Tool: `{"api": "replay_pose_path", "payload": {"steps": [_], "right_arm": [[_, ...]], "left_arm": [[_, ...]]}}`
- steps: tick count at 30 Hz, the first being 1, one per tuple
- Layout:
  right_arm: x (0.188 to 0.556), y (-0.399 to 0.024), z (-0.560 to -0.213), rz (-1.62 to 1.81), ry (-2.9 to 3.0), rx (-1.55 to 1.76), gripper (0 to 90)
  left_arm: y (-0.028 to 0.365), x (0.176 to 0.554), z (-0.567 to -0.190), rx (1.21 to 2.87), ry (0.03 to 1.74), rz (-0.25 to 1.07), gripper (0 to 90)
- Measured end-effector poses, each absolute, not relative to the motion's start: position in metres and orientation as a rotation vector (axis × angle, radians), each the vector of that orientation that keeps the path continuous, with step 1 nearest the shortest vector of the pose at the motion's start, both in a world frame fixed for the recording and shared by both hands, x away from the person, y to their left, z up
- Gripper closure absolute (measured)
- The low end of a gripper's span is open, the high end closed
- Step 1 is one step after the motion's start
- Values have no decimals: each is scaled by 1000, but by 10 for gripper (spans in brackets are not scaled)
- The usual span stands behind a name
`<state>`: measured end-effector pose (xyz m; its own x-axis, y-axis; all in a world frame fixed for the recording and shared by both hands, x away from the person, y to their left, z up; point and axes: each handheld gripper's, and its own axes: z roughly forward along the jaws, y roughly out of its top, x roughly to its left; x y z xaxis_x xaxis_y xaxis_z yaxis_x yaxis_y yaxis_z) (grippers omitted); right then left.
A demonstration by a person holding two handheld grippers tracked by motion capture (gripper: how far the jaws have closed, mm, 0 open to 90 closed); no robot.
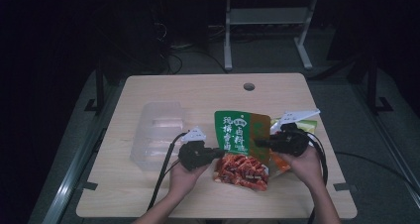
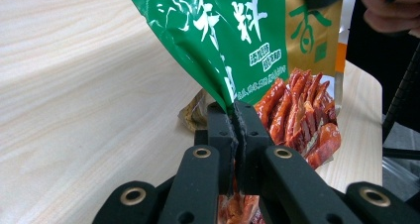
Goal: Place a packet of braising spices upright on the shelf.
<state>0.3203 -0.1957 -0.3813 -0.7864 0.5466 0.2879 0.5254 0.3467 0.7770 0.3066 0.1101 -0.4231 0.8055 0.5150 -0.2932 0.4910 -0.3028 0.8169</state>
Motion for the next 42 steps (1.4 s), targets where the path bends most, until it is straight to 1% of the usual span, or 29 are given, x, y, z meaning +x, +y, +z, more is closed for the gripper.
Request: {"api": "replay_pose_path", "payload": {"steps": [2,4,6,7,9,13,14,15,16,17,19,28,36,42], "right_arm": [[321,-187,-386,1454,2586,1032,826],[322,-186,-388,1484,2588,1013,885],[321,-186,-390,1498,2598,1014,893],[321,-185,-390,1498,2600,1005,894],[318,-184,-388,1529,2602,1001,895],[312,-181,-381,1581,2587,974,897],[310,-179,-378,1588,2580,967,896],[308,-178,-376,1598,2578,959,897],[307,-177,-373,1602,2576,947,897],[305,-175,-371,1602,2572,938,897],[302,-173,-367,1604,2565,922,898],[298,-170,-358,1616,2496,923,898],[306,-163,-348,1627,2464,927,898],[321,-156,-338,1579,2451,926,899]], "left_arm": [[112,304,-422,1967,746,44,873],[114,303,-423,1966,749,39,866],[116,300,-423,1966,754,30,835],[117,298,-422,1973,748,38,803],[120,293,-420,1975,752,52,685],[124,280,-412,1983,731,114,531],[124,280,-412,1983,731,114,509],[127,273,-410,2000,715,142,490],[127,273,-410,2000,715,142,477],[131,268,-408,2028,691,182,465],[134,264,-408,2034,690,196,431],[148,256,-412,2030,687,188,387],[152,254,-413,2036,653,191,351],[154,257,-416,2058,638,183,313]]}}
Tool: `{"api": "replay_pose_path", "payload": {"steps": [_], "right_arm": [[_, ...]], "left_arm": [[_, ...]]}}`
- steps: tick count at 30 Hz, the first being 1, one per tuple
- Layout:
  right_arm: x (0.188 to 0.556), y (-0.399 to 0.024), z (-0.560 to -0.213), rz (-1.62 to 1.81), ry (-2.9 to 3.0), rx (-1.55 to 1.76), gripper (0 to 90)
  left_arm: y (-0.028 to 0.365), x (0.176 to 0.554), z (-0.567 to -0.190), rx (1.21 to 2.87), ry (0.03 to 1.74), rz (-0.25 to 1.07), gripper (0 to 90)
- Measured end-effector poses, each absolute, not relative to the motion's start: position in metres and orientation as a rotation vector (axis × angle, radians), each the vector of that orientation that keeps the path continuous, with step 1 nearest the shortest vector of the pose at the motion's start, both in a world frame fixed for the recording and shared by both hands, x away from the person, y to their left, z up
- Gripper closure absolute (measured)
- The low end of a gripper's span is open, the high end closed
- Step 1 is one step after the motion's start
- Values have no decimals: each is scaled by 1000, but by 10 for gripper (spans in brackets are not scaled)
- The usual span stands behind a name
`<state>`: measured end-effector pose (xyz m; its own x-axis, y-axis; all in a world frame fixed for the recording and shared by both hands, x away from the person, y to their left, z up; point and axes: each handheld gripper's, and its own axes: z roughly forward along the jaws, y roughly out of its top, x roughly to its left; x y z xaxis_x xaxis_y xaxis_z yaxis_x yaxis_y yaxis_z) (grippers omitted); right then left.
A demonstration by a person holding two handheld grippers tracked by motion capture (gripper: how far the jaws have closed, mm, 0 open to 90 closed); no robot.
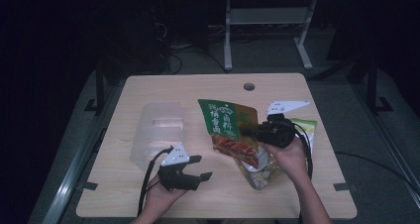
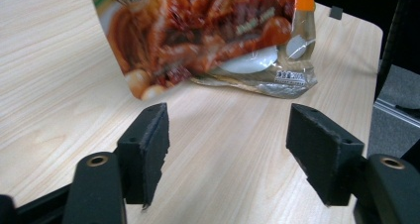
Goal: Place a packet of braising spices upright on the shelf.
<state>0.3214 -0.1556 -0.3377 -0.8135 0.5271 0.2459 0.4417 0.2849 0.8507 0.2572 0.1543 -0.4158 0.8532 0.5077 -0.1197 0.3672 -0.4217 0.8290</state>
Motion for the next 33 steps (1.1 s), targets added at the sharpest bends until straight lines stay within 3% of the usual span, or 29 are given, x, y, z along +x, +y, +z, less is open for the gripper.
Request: {"api": "replay_pose_path", "payload": {"steps": [33], "right_arm": [[369,-118,-321,1508,2481,904,898]], "left_arm": [[149,256,-420,2124,596,219,267]]}}
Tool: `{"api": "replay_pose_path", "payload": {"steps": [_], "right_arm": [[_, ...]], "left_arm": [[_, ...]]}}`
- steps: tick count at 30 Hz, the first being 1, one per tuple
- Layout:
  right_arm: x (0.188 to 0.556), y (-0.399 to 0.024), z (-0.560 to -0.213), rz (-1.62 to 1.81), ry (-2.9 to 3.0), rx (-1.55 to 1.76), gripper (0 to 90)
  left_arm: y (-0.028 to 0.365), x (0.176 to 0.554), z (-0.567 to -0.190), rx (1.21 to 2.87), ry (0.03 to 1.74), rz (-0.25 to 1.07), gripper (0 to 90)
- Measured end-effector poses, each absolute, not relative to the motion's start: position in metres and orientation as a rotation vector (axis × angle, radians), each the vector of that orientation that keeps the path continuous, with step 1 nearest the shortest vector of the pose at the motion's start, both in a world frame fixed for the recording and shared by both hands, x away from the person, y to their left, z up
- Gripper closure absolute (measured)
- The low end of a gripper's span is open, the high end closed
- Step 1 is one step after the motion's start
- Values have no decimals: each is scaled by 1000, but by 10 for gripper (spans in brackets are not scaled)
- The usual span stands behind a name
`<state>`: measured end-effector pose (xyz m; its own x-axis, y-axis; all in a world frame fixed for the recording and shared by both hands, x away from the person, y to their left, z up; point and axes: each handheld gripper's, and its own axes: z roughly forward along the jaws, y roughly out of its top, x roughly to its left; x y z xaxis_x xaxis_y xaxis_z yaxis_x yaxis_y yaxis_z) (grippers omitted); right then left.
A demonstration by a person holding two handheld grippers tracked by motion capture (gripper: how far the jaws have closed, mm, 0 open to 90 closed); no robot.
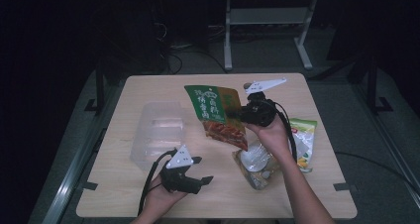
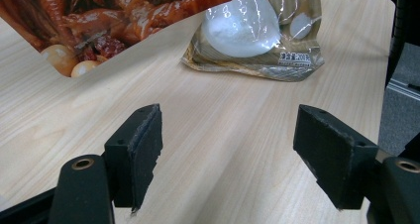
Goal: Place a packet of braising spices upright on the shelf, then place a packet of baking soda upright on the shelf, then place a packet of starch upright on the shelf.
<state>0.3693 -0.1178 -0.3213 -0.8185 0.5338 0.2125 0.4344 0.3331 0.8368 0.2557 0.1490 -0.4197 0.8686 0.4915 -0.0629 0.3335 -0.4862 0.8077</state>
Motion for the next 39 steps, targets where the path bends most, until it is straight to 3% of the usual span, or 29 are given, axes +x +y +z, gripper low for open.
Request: {"api": "replay_pose_path", "payload": {"steps": [25,39], "right_arm": [[387,-73,-294,1504,2525,779,898],[408,-25,-285,1521,2548,693,898]], "left_arm": [[148,254,-419,2127,585,218,265],[151,253,-418,2116,612,219,265]]}}
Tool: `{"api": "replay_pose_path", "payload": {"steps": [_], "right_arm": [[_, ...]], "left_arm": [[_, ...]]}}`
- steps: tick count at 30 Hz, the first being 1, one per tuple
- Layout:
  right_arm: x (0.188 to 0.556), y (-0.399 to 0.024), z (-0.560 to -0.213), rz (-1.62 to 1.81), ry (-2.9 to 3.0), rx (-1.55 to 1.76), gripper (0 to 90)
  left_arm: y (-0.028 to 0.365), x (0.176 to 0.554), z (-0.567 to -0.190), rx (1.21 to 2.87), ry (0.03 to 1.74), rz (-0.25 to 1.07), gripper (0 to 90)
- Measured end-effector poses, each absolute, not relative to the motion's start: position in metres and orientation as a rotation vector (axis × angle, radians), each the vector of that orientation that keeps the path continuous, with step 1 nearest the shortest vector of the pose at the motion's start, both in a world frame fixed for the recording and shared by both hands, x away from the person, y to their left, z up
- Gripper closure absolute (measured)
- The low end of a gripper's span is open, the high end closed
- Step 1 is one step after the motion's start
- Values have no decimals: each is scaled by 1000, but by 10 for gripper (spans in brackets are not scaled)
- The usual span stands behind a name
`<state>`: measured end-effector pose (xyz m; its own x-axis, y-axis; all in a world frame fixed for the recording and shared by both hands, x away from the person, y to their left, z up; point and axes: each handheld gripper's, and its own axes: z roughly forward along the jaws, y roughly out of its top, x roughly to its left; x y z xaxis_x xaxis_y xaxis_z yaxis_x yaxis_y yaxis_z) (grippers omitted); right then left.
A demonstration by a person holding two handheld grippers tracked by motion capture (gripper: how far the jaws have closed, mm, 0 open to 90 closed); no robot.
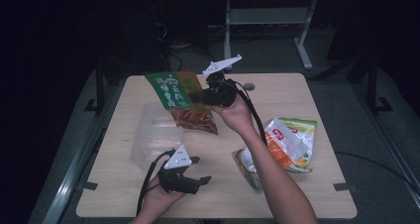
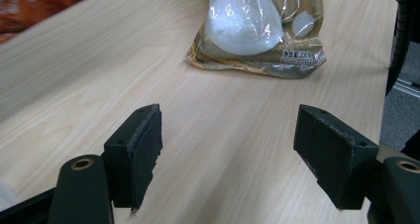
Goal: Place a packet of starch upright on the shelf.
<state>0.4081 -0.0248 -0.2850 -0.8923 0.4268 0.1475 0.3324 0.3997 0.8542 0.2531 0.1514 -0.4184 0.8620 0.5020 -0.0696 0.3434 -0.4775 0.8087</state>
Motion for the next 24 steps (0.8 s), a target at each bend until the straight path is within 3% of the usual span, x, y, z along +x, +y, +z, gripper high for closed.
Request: {"api": "replay_pose_path", "payload": {"steps": [24], "right_arm": [[449,34,-294,1557,2548,690,898]], "left_arm": [[155,256,-420,2123,618,220,265]]}}
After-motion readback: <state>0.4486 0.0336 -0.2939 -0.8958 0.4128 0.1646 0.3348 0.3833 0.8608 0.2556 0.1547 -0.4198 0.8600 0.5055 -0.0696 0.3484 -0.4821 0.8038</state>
